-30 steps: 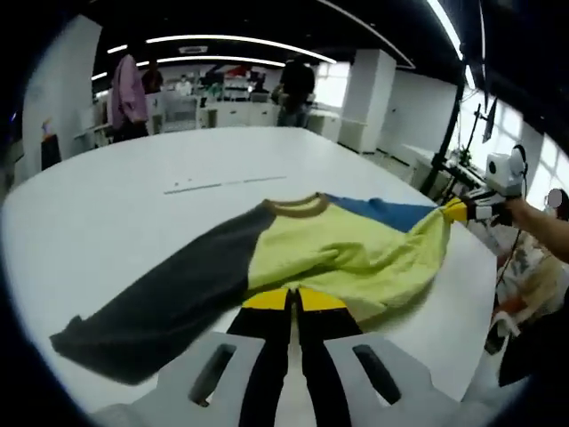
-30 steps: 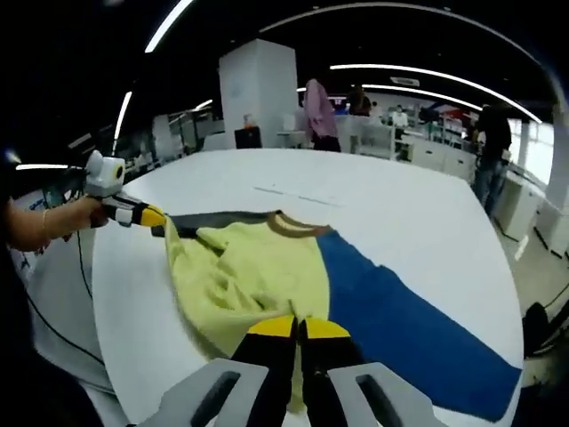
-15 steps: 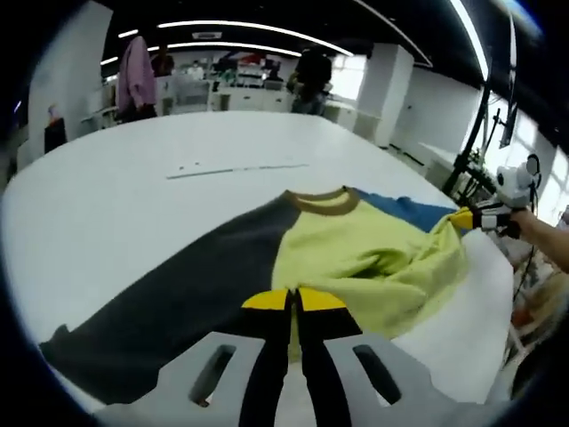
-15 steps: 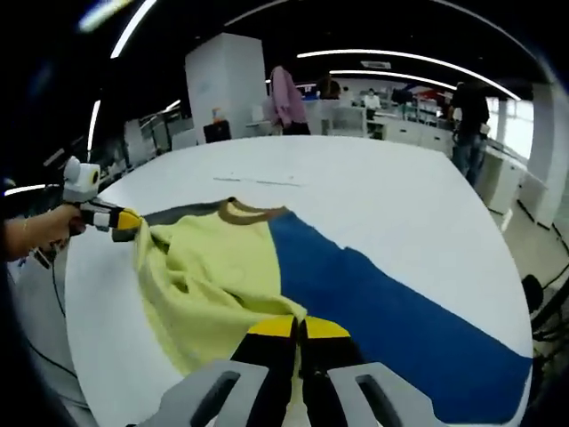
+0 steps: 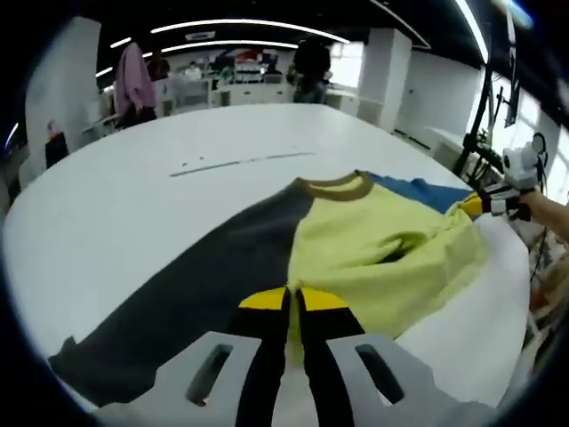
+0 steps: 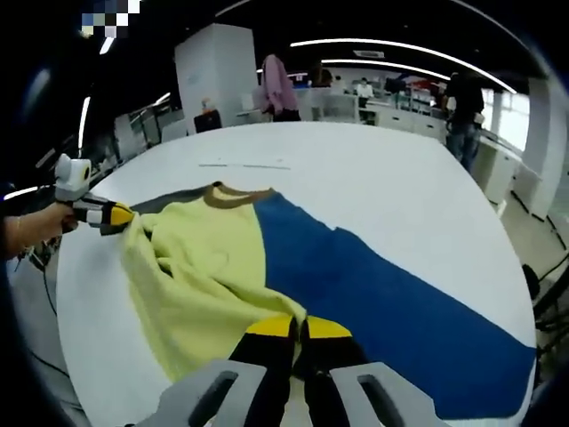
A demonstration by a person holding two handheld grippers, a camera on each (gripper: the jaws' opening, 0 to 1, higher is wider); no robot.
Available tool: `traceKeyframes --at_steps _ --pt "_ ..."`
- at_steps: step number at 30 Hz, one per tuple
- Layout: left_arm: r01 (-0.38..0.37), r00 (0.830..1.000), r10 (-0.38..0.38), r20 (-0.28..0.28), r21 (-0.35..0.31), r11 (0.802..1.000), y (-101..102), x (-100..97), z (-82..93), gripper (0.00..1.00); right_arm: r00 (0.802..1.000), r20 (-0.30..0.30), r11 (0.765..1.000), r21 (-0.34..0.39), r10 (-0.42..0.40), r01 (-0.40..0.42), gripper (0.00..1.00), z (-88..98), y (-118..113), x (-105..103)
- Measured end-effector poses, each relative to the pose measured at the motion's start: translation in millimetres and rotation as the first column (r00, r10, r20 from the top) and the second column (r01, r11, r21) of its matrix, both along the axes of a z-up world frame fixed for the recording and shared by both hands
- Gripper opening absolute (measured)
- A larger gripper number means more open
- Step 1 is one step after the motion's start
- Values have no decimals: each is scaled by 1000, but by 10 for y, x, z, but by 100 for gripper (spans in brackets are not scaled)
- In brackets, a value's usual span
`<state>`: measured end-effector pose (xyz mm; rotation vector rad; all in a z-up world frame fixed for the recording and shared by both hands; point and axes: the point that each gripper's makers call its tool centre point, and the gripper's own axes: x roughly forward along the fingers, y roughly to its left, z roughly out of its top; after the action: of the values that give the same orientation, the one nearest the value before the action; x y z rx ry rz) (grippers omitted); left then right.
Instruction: Fold the garment on the visible template until the final outline fits inside the template.
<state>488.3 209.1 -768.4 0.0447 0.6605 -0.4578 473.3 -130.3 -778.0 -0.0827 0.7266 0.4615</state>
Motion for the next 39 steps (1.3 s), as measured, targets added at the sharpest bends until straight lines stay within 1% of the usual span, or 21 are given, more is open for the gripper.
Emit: traceKeyframes --at_steps 3,6,9,13,15,18,20,23,26,31,35,37,39 --pt "-1 1000 1 13 -11 1000 28 -7 50 9 1000 -14 1000 -1 -19 19 4 25 -36 -24" --pt "12 1000 -12 18 -20 1000 47 -39 94 10 999 -28 999 25 -29 30 12 74 -32 -85" --pt "34 999 -33 19 -21 999 57 -83 112 14 999 -41 999 34 -29 30 18 86 -30 -144" --pt "69 998 -69 9 -6 998 67 -152 98 15 997 -75 1000 29 -11 13 24 84 -18 -283" --pt "80 997 -80 -7 -12 997 65 -175 66 15 996 -85 1000 26 -5 7 25 78 -7 -325" --pt "90 996 -90 -27 4 996 68 -208 -1 15 995 -95 1000 24 2 1 25 69 9 -387" --pt "101 994 -101 -30 11 995 59 -222 -21 15 994 -105 1000 25 10 -8 26 54 27 -426" --pt "111 993 -110 -40 14 994 47 -238 -55 14 992 -125 1000 13 24 -22 26 6 48 -499" --pt "124 991 -122 -58 31 992 48 -267 -117 13 990 -139 1000 7 27 -26 26 -32 51 -558" --pt "109 992 -108 -67 15 994 58 -284 -159 12 986 -166 999 -10 34 -36 25 -111 58 -685" --pt "98 991 -98 -88 0 995 44 -315 -207 11 982 -187 999 -26 36 -42 23 -185 55 -765" --pt "93 991 -94 -99 -20 996 29 -327 -221 10 982 -185 998 -41 33 -42 21 -185 55 -789" --pt "87 991 -89 -103 -24 996 31 -330 -224 9 982 -185 997 -74 25 -40 19 -193 28 -801"
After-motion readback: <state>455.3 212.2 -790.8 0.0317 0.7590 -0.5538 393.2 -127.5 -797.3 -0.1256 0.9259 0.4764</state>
